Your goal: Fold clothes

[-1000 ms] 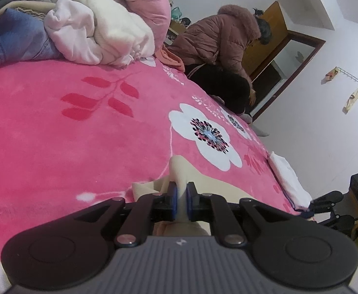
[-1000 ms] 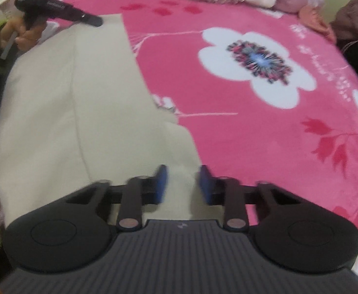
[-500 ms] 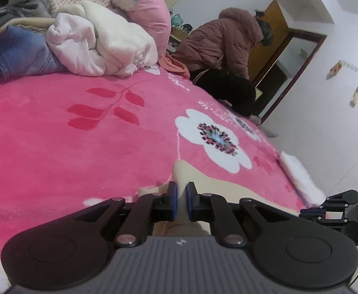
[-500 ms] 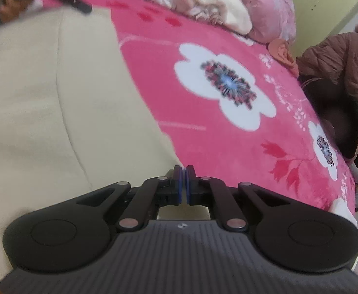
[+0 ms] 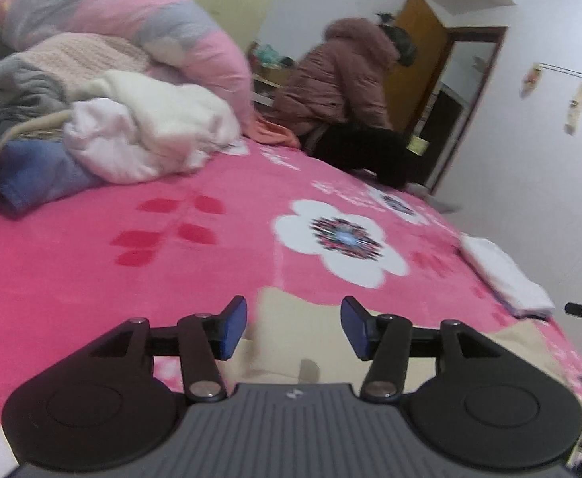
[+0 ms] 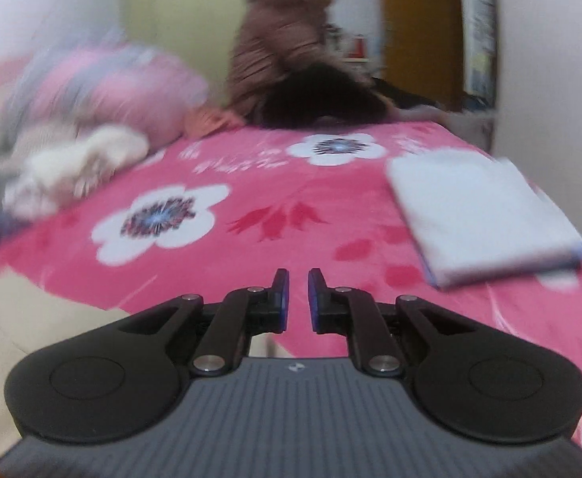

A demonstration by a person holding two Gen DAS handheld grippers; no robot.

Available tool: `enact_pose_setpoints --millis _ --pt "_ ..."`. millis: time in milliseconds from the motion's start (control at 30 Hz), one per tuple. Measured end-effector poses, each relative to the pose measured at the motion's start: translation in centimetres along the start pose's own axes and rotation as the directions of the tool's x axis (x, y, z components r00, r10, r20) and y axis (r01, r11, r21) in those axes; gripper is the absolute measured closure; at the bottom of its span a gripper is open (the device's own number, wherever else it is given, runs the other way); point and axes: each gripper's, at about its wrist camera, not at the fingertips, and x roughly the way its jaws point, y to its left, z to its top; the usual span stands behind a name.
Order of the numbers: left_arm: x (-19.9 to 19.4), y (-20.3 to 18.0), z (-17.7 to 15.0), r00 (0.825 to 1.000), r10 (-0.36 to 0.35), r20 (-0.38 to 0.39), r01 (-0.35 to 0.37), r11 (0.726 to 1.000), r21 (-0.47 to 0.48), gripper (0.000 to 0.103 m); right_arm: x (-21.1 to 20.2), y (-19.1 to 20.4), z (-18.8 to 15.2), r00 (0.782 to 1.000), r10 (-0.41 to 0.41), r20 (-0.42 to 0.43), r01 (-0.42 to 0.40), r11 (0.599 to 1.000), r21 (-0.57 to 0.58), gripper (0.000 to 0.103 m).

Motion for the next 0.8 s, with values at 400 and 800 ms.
enact_pose_setpoints --millis 400,800 --pt "2.8 -5.4 -3.3 0.990 -0.002 -0.141 0.021 0.991 0.134 0.045 -6.6 -3.1 -13.5 0.988 0.137 -0.066 -0.090 0.877 0.471 0.073" --pt "3.8 -5.7 -3.8 0.990 0.031 -0.138 -0.007 0.984 0.176 0.045 -9.6 -5.5 -19.8 0.962 0.248 0.111 -0.238 0.573 0.784 0.066"
